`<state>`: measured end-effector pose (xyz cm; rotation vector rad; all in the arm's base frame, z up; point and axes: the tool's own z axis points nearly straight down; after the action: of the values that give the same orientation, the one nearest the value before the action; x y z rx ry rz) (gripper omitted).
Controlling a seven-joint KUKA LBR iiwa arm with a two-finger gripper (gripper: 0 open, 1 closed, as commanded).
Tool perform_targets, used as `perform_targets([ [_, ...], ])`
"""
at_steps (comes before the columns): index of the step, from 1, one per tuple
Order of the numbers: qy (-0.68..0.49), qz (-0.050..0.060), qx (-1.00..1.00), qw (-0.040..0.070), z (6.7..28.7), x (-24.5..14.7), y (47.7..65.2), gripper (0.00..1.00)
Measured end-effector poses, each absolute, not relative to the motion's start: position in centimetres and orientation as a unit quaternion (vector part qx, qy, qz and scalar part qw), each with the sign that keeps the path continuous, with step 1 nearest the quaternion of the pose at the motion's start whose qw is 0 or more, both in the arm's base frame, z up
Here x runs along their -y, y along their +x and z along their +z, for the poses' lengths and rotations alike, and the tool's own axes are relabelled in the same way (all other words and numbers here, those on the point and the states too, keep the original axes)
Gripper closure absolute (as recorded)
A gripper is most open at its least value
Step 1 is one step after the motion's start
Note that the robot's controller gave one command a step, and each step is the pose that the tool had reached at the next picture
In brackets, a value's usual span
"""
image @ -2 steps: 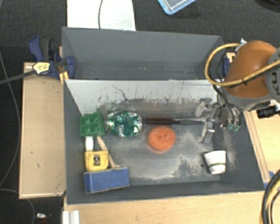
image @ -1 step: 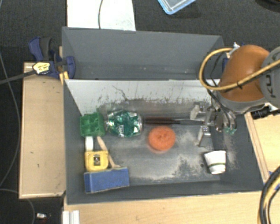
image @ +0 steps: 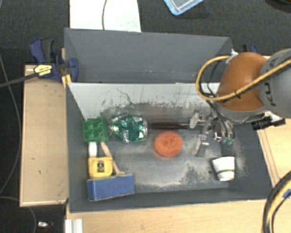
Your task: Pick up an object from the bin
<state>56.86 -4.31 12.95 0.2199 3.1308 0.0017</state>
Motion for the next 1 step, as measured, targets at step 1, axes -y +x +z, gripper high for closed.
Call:
perform_targets([
  [1, 0.194, 0.001, -0.981, 0.003, 12.17, 3.17, 57.33, 0.0],
])
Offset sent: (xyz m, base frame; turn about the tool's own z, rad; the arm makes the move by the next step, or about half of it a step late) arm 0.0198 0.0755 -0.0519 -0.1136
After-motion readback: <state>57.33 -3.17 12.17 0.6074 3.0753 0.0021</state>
